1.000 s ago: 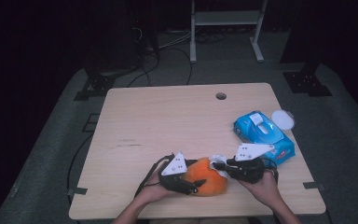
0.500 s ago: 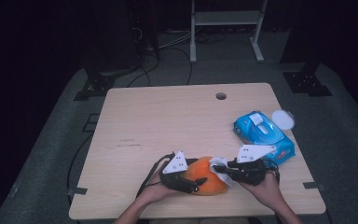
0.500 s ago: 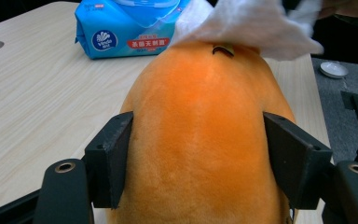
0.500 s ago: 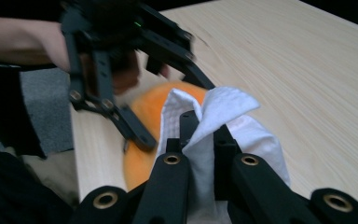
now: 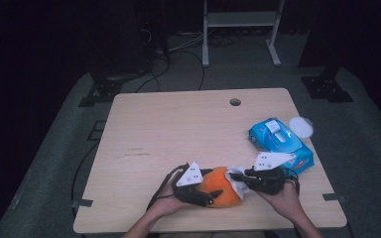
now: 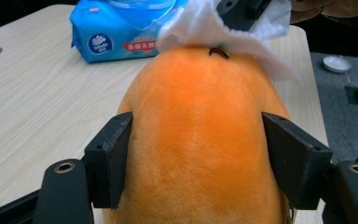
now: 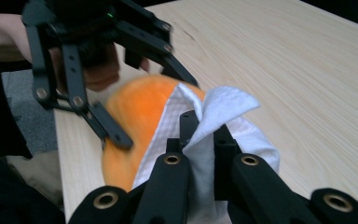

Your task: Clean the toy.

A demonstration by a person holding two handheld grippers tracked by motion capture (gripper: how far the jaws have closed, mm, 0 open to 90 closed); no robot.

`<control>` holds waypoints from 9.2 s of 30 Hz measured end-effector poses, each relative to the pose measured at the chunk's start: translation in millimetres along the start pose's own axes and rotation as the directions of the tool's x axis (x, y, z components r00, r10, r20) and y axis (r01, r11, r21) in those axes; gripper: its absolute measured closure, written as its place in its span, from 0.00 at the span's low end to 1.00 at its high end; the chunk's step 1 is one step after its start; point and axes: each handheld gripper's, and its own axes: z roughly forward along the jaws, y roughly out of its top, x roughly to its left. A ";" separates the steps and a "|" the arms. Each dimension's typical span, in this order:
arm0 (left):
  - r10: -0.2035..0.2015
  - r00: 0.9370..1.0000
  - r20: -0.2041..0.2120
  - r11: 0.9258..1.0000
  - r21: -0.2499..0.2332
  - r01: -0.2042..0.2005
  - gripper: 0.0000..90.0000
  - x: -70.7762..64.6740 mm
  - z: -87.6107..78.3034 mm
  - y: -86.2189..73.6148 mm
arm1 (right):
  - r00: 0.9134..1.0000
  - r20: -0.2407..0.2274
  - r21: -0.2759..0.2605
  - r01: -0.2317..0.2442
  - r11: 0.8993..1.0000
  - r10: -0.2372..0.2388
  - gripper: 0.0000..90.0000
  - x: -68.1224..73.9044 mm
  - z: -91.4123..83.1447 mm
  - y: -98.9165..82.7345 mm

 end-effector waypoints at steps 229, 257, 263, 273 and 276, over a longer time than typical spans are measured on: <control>-0.178 0.984 0.030 0.984 -0.015 0.178 0.34 41.7 -13.8 -17.1 | 0.999 0.022 -0.011 -0.025 1.000 0.025 0.96 -8.5 8.5 0.0; -0.104 0.994 0.034 0.995 -0.008 0.104 0.32 33.3 -10.8 -17.8 | 0.996 0.009 -0.048 -0.094 0.994 0.094 0.96 -17.7 7.5 -4.0; -0.134 0.991 0.029 0.991 -0.006 0.134 0.29 35.7 -12.3 -18.9 | 0.992 0.005 -0.033 -0.123 0.992 0.123 0.96 -23.4 8.3 -10.7; -0.070 0.997 0.020 0.997 0.011 0.070 0.28 27.6 -7.9 -9.5 | 0.994 0.018 -0.030 -0.109 0.994 0.110 0.96 -20.8 3.2 -10.2; -0.015 1.000 0.020 1.000 0.023 0.014 0.28 18.6 -3.4 -4.3 | 0.997 -0.015 -0.061 -0.072 0.996 0.071 0.96 -11.1 6.5 1.9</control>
